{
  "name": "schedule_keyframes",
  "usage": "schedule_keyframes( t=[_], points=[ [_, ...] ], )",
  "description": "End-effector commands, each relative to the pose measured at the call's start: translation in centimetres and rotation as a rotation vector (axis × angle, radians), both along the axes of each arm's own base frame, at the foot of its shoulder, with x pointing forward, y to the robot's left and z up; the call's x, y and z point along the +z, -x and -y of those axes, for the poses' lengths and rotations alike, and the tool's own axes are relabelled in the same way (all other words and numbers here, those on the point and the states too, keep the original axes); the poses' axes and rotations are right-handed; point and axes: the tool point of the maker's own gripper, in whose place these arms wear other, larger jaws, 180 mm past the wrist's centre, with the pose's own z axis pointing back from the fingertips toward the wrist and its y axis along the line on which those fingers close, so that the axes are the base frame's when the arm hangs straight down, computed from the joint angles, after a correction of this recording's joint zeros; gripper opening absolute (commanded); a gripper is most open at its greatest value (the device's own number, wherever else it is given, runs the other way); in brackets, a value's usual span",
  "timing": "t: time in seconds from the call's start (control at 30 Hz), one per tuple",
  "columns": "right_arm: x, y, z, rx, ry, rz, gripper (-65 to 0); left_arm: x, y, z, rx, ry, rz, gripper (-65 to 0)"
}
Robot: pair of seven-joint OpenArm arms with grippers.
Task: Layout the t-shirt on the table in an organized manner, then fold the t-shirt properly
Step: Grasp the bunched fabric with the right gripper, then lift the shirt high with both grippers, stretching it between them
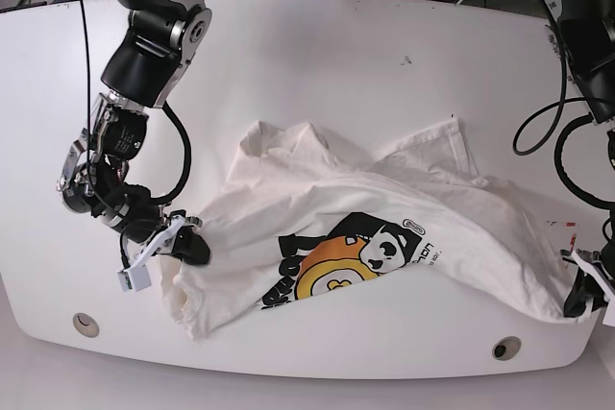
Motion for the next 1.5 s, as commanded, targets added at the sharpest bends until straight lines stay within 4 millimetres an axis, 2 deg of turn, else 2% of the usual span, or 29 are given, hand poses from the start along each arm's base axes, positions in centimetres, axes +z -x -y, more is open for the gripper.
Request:
schedule_keyframes(
  t=[0.0,0.13,0.2,0.33,0.43,0.47,0.53,0.57,0.6,0.67,0.77,0.87,0.93,1.0,1.13,1.33,1.47],
  points=[
    [4.8,-1.3,1.2,0.01,0.031,0.138,-65.0,5.0,-0.3,1.2,-0.041,-0.041,0.133,-65.0],
    [8.2,-2.1,2.3,0.052,0.085,0.209,-65.0,7.4,-0.9,3.3,-0.091,-0.086,0.184,-65.0],
    [10.3,-2.7,2.9,0.062,0.11,0.252,-65.0,8.5,-1.2,3.7,-0.101,-0.094,0.205,-65.0],
    [14.3,-3.7,4.6,0.058,0.181,0.325,-65.0,11.5,-1.6,3.5,-0.089,-0.107,0.248,-65.0],
    [18.2,-4.5,5.6,0.052,0.242,0.395,-65.0,13.9,-2.0,3.9,-0.086,-0.105,0.286,-65.0],
    [20.2,-5.0,6.0,0.049,0.266,0.425,-65.0,15.2,-2.2,4.2,-0.088,-0.1,0.31,-65.0],
    [21.8,-5.5,6.5,0.045,0.28,0.441,-65.0,16.5,-2.2,4.4,-0.088,-0.098,0.334,-65.0],
    [23.8,-6.1,6.8,0.043,0.289,0.466,-65.0,17.7,-2.2,4.4,-0.084,-0.104,0.352,-65.0],
    [24.3,-6.2,7.0,0.042,0.291,0.472,-65.0,18.0,-2.1,4.4,-0.083,-0.107,0.357,-65.0],
    [27.2,-7.0,7.7,0.032,0.296,0.498,-65.0,19.2,-2.0,4.3,-0.075,-0.115,0.368,-65.0],
    [30.0,-7.8,8.5,0.018,0.293,0.525,-65.0,20.6,-2.0,4.5,-0.077,-0.111,0.397,-65.0],
    [33.1,-8.2,9.3,0.014,0.319,0.574,-65.0,23.2,-1.8,4.6,-0.062,-0.077,0.45,-65.0],
    [34.3,-8.3,9.5,0.019,0.343,0.583,-65.0,24.5,-1.6,4.5,-0.053,-0.066,0.478,-65.0],
    [34.1,-8.6,9.7,0.023,0.364,0.558,-65.0,26.1,-1.3,4.5,-0.049,-0.064,0.51,-65.0],
    [31.6,-9.5,9.9,0.04,0.385,0.479,-65.0,30.4,-0.1,4.4,-0.046,-0.065,0.602,-65.0],
    [28.4,-10.4,9.7,0.066,0.407,0.377,-65.0,35.2,1.7,4.2,-0.025,-0.077,0.674,-65.0],
    [27.3,-10.6,9.5,0.079,0.422,0.344,-65.0,34.5,1.4,3.9,-0.012,-0.086,0.633,-65.0]
  ],
)
